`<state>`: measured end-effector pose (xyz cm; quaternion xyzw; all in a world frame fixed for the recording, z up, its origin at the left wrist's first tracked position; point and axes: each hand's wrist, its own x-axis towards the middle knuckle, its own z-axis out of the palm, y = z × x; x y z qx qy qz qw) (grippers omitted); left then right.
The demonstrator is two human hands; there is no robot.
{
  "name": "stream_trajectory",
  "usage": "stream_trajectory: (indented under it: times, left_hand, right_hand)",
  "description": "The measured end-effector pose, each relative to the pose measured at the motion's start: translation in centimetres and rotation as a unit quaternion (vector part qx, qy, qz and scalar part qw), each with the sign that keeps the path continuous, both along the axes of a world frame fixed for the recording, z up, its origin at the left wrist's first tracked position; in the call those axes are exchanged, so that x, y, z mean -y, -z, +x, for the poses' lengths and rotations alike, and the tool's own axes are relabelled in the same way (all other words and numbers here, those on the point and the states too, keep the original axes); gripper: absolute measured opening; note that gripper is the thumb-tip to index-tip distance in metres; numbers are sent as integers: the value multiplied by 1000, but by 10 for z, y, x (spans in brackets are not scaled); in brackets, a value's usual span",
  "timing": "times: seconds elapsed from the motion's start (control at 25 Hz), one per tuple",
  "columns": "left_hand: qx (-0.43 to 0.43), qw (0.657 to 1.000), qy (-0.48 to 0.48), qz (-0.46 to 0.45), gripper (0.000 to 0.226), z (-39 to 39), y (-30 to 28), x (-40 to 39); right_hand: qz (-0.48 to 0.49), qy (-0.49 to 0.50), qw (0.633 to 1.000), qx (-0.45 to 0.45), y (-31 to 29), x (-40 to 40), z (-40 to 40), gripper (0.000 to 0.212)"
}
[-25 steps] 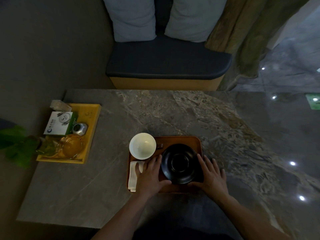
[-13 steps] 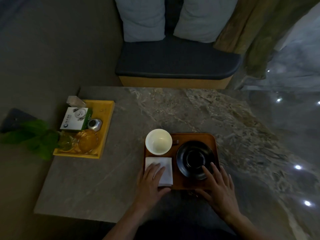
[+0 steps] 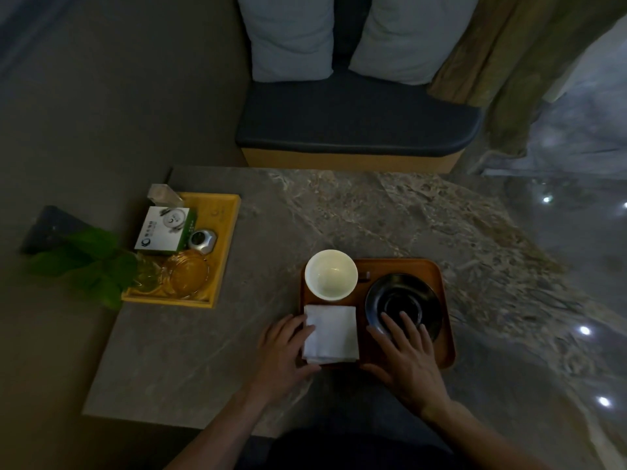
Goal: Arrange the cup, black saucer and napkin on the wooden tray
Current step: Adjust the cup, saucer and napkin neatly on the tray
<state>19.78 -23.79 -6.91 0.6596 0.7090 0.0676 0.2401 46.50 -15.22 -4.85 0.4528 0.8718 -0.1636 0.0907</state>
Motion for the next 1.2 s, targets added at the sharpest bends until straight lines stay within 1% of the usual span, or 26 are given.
stream_trajectory:
  times: [0.16, 0.24, 0.56, 0.64, 0.84, 1.2]
  left_hand:
    - [7, 1000, 23, -15, 83, -3, 3, -8]
    - [14, 1000, 18, -11, 83, -4, 3, -12]
    - [0, 998, 47, -42, 93, -17, 3, -27]
    - [-2, 997, 58, -43, 93, -19, 5, -27]
    - [-42, 994, 94, -38, 95, -23, 6, -33]
    - [-43, 992, 104, -53, 95, -25, 1, -37]
  right_hand:
    - [-19, -64, 998, 11, 2, 2, -14, 77]
    - [-27, -74, 997, 26, 1, -1, -21, 79]
    - [-28, -78, 996, 39, 9, -18, -35, 82]
    - [-33, -81, 995, 40, 13, -18, -36, 82]
    - [-28, -79, 996, 37, 12, -18, -39, 81]
    - [-42, -79, 995, 40, 15, -24, -45, 83]
